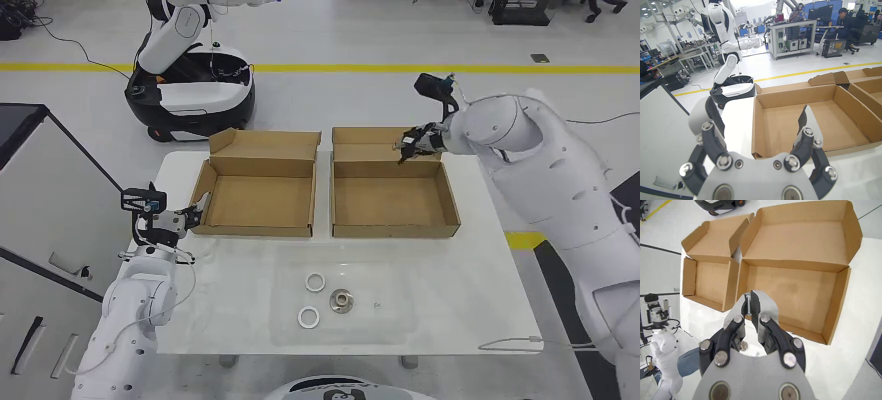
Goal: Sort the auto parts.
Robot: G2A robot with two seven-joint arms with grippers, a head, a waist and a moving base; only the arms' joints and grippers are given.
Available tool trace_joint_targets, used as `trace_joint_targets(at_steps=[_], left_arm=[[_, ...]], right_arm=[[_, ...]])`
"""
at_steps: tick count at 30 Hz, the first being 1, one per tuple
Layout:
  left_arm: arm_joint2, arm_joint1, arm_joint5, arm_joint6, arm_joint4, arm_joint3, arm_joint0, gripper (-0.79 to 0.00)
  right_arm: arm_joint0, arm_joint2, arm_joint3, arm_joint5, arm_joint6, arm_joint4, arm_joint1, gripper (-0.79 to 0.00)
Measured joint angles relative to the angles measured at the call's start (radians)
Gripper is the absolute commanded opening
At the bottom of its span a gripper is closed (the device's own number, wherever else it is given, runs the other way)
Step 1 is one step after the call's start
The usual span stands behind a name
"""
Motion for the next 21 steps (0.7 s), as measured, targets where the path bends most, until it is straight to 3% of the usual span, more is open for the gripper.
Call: trace_joint_targets(at_steps=[21], left_arm=[[0.000, 0.000, 0.000, 0.000, 0.000, 0.000, 0.000, 0.000]], right_arm=[[0.047, -0.198, 0.215, -0.128, 0.101, -0.151, -0.069, -0.785]])
